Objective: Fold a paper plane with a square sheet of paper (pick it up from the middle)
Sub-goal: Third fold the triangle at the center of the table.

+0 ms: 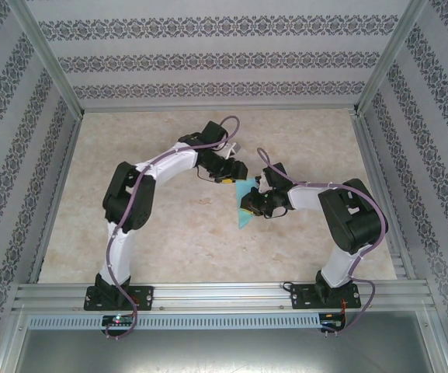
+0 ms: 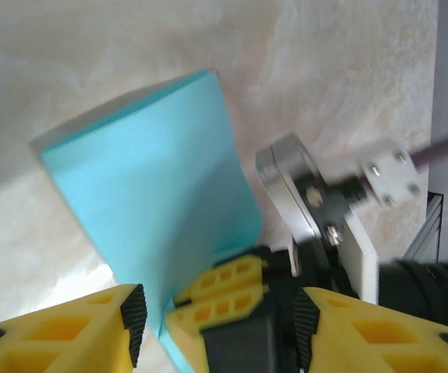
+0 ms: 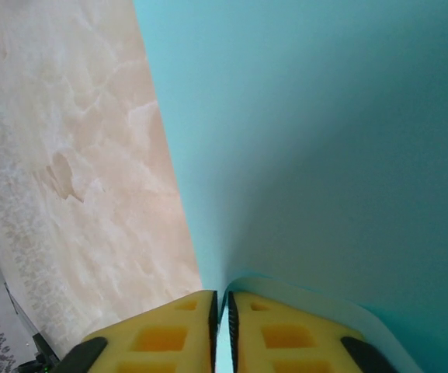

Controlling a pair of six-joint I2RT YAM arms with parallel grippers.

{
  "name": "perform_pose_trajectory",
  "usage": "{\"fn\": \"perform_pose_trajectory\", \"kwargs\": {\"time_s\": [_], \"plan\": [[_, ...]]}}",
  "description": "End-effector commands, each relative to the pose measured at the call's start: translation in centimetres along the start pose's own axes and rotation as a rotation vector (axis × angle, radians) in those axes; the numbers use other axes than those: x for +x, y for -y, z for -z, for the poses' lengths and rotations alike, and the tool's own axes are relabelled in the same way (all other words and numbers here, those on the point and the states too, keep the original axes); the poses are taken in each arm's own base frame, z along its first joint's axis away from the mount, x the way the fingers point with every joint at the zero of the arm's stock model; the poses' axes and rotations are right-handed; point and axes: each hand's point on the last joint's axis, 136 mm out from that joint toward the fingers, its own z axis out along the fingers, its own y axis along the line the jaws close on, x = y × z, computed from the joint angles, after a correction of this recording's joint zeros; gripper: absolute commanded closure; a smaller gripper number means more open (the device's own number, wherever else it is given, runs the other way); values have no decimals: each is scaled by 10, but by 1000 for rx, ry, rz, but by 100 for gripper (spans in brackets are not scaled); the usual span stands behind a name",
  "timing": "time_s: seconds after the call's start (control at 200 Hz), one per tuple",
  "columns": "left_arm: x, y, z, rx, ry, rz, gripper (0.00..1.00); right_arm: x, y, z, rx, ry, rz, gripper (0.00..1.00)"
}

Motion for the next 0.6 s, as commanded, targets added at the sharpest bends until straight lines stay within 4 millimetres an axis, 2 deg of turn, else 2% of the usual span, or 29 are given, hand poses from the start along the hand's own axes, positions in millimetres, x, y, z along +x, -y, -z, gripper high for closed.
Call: {"fn": "perform_pose_trajectory", "kwargs": {"time_s": [0.0, 0.19, 0.37, 0.595], "plan": [[14, -11, 15, -45, 22, 19, 43, 11, 26, -5, 104, -26, -25, 81], [55, -16, 27, -49, 20, 45, 45, 11, 25, -3, 102, -22, -25, 71], [93, -13, 27, -34, -9, 44, 51, 10, 22, -3, 88, -18, -33, 67], [122, 11, 12, 0, -47, -51, 58, 10, 21, -3, 77, -11, -49, 62]]}}
